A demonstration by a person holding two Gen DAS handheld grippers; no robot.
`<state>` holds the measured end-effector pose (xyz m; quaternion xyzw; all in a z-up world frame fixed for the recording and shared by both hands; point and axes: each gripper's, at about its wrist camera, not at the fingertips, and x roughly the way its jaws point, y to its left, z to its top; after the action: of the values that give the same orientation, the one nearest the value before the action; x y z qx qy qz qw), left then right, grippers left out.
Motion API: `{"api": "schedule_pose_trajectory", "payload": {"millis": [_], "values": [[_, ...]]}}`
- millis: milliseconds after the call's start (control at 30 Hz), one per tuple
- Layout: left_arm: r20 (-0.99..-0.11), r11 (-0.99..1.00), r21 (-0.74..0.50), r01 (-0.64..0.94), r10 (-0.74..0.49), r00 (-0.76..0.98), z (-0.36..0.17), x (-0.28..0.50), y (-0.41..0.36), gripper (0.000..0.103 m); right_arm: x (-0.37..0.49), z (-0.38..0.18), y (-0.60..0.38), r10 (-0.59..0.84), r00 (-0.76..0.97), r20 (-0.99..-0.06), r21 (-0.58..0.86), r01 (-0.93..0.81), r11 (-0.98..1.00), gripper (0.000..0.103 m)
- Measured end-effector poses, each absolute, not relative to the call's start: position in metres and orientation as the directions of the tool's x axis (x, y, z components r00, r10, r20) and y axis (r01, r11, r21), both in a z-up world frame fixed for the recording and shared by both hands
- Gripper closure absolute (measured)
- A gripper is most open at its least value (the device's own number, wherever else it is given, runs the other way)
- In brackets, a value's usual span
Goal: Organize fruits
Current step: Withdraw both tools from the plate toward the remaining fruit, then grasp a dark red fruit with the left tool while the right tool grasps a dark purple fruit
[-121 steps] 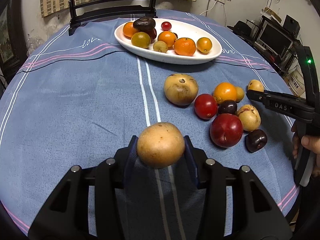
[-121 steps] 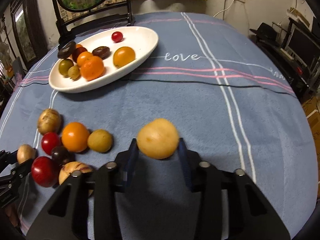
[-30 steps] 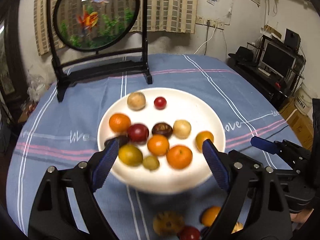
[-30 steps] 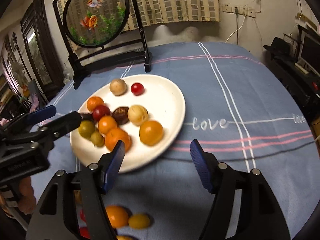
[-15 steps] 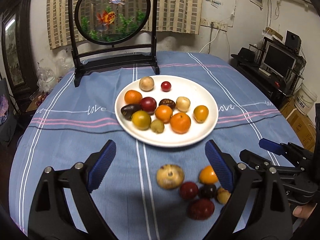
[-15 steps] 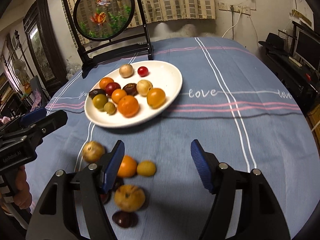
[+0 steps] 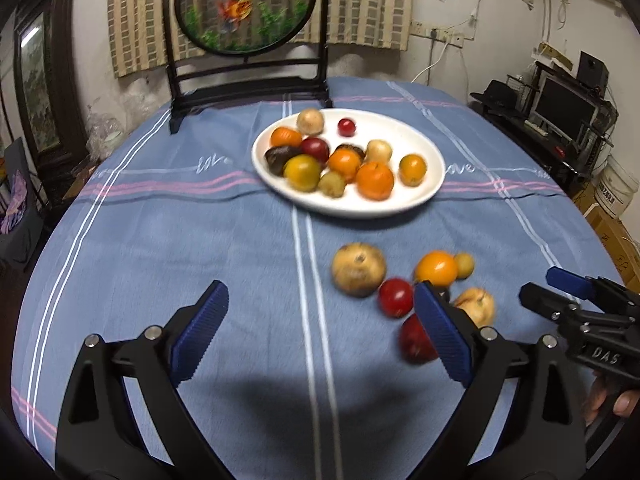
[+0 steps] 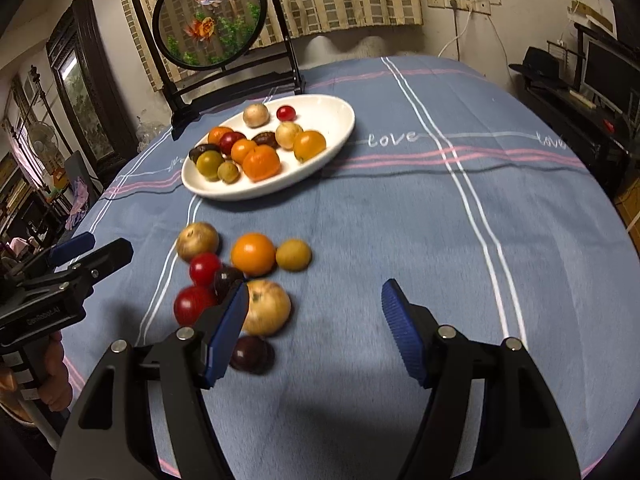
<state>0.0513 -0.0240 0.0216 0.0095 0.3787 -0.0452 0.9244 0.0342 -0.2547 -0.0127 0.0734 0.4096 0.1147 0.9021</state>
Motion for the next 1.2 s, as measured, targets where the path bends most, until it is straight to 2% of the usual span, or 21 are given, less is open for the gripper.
{"api": "schedule_pose_trajectory", "payload": {"millis": [267, 800, 1200], "values": [[-0.731, 0.997, 0.015, 0.077, -0.042, 0.681, -0.004, 0.036, -0.011, 0.006, 0.026, -0.03, -0.249, 0.279, 0.598, -0.752, 0.227, -0.163, 0.96, 0.034], [-0.767, 0.997, -0.038, 0.07, -0.074, 0.637, -0.027, 0.038, 0.001, 0.006, 0.01, -0.035, -0.213, 0.335, 0.54, -0.772, 0.192, -0.303, 0.933, 0.033], [-0.791, 0.994, -0.073, 0.085, -0.109, 0.602, -0.036, 0.042, 0.0, 0.006, 0.019, -0.047, -0.189, 0.239, 0.535, -0.81, 0.093, -0.286, 0.954, 0.033]]}}
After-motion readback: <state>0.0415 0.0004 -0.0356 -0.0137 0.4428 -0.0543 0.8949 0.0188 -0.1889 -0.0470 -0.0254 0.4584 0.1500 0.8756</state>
